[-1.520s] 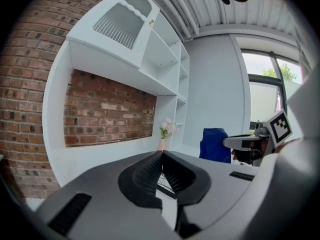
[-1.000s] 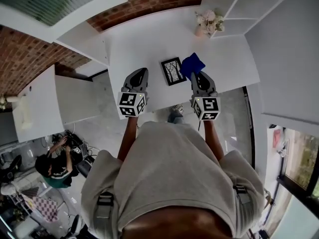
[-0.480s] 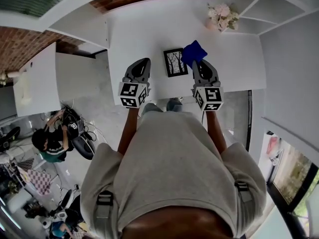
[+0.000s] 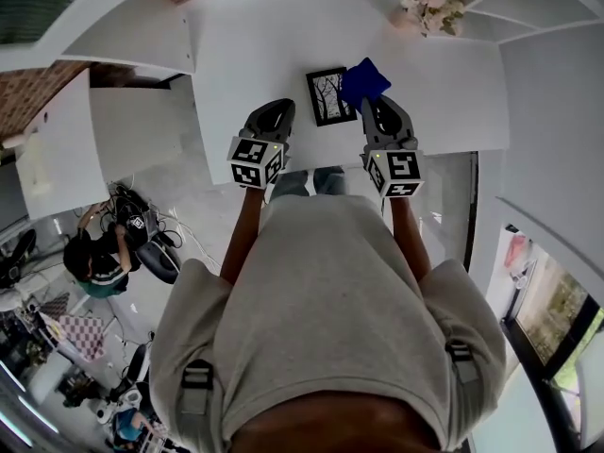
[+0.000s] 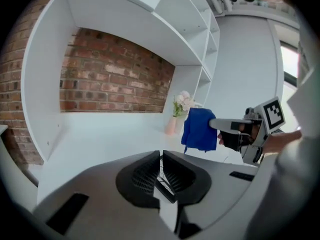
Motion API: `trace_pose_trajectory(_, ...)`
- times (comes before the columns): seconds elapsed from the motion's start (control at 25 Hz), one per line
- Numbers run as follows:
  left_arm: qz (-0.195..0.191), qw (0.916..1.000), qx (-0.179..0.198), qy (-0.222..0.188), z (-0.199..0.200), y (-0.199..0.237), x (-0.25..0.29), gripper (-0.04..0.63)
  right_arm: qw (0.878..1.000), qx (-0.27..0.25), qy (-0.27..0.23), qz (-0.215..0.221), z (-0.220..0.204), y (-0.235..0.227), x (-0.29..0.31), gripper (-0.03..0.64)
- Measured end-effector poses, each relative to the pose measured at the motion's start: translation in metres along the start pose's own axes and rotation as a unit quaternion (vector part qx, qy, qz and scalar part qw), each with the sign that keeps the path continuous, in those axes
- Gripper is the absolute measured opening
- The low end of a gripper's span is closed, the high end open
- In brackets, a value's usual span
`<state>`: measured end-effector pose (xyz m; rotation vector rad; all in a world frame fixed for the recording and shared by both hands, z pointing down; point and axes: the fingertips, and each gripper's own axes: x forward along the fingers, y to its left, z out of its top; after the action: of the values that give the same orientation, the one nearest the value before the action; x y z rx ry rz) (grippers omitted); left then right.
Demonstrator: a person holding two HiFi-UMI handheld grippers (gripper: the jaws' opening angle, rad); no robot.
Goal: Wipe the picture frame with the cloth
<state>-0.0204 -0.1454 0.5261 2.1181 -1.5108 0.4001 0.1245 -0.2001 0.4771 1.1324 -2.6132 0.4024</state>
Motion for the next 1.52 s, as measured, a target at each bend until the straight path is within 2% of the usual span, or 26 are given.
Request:
trace_pose_trajectory(0.16, -0.037, 0.9984, 0.012, 0.041, -0.029, 0.001, 0.014, 0.018, 1.000, 0.006, 0.015, -0.021, -0.010, 0.005, 0.011, 0.058)
trace_pose_trajectory(0.4, -0.088, 0.9908, 0.036, 0.097, -0.074, 0.004, 0.038, 0.025, 0.998, 0.016, 0.047, -0.044, -0.034, 0.020, 0.029, 0.058)
trace_pose_trajectory(0.48, -0.101, 0.9873, 0.041, 0.115, -0.089, -0.001, 0.042, 0.118, 0.997, 0.016, 0.060, -0.049, -0.043, 0.023, 0.026, 0.058)
trace_pose_trajectory(0.56, -0.110, 0.9842, 0.045, 0.131, -0.102, -0.005, 0.047, 0.140, 0.996, 0.017, 0.068, -0.052, -0.049, 0.027, 0.024, 0.060)
trace_pose_trajectory(0.76, -0.101, 0.9811, 0.063, 0.152, -0.121, -0.007, 0.059, 0.166, 0.995, 0.014, 0.076, -0.056, -0.061, 0.030, 0.021, 0.058)
trace_pose_trajectory(0.92, -0.082, 0.9836, 0.074, 0.143, -0.128, -0.007, 0.069, 0.169, 0.994, 0.018, 0.095, -0.057, -0.071, 0.032, 0.019, 0.060)
trace_pose_trajectory(1.52, -0.059, 0.9845, 0.072, 0.148, -0.139, -0.016, 0.085, 0.156, 0.993, 0.013, 0.109, -0.047, -0.083, 0.030, 0.019, 0.060)
